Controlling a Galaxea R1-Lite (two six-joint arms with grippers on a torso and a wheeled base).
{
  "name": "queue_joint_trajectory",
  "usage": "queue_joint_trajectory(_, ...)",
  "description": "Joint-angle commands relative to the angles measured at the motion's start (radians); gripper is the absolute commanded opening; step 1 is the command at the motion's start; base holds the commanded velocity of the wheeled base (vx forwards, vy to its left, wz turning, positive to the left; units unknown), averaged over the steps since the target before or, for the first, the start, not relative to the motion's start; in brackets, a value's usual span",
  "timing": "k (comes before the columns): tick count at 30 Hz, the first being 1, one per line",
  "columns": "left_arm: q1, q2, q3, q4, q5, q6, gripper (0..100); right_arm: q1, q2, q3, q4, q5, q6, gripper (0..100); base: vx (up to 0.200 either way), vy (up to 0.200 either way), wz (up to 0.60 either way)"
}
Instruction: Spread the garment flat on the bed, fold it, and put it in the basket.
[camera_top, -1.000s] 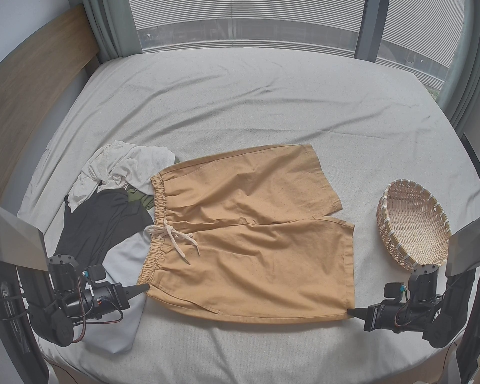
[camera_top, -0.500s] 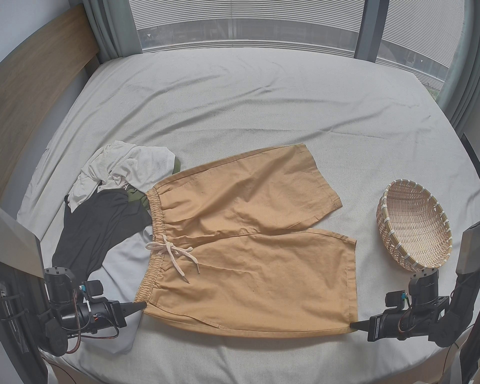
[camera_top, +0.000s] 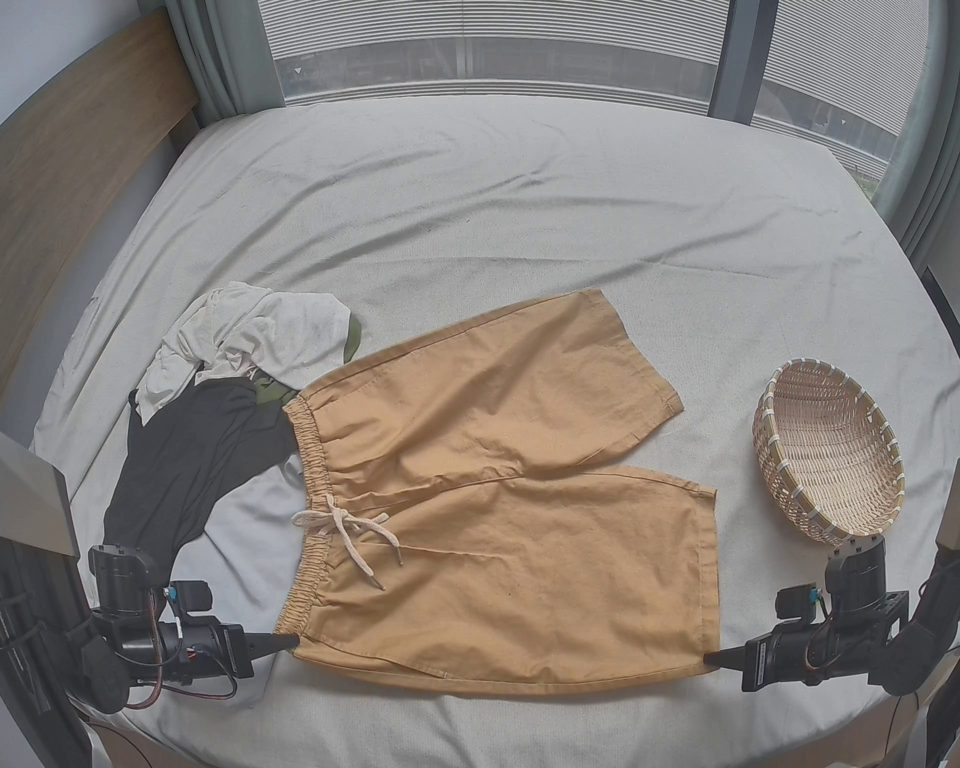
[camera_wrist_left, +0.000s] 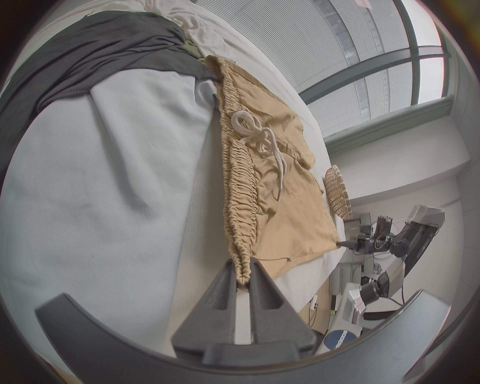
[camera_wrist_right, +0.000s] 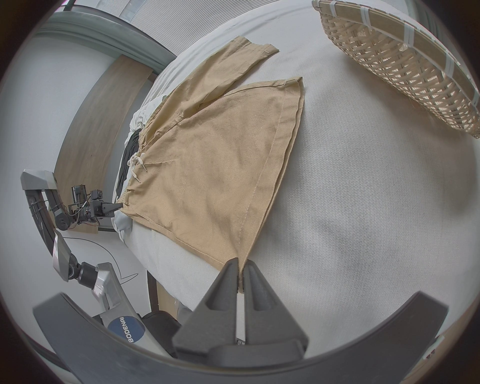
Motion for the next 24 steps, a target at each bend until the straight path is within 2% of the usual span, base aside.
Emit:
queue_joint_trajectory(1,0.010,-0.040,0.016,0.065,-0.004,0.064,0,0.010,-0.022,0.018,0.024,0.001,-0.002,0,0.000,0.000,0.00)
queue_joint_trajectory(5,0.028,-0.039,0.018,0.141,-0.004,0.156,0,0.010,-0.053,0.018,0.061,0.001,-0.002,0,0.000,0.000,0.00)
queue_joint_trajectory(9,0.033,-0.039,0.018,0.121,-0.013,0.165,0,0.003,-0.093,0.018,0.052,0.001,0.004,0,0.000,0.000,0.00)
queue_joint_trajectory(12,0.032,-0.039,0.016,0.058,-0.027,0.158,0,-0.006,-0.126,0.013,0.026,0.007,0.011,0,0.000,0.000,0.00)
queue_joint_trajectory(16,0.022,-0.031,0.016,-0.106,-0.027,0.089,0,-0.023,-0.143,0.001,-0.077,0.010,0.025,0,0.000,0.000,0.00)
queue_joint_trajectory(18,0.015,-0.031,0.016,-0.202,-0.027,0.013,0,-0.023,-0.142,-0.010,-0.131,0.008,0.039,0,0.000,0.000,0.00)
queue_joint_trajectory(19,0.015,-0.031,0.016,-0.202,-0.027,0.013,0,-0.023,-0.142,-0.010,-0.131,0.008,0.039,0,0.000,0.000,0.00)
queue_joint_trajectory(20,0.002,-0.040,0.007,-0.278,-0.024,-0.057,0,-0.022,-0.140,-0.021,-0.166,0.008,0.048,0,0.000,0.000,0.00)
queue_joint_trajectory(24,0.001,-0.083,-0.030,-0.261,-0.024,-0.102,0,-0.022,-0.139,-0.058,-0.197,0.008,0.059,0,0.000,0.000,0.00)
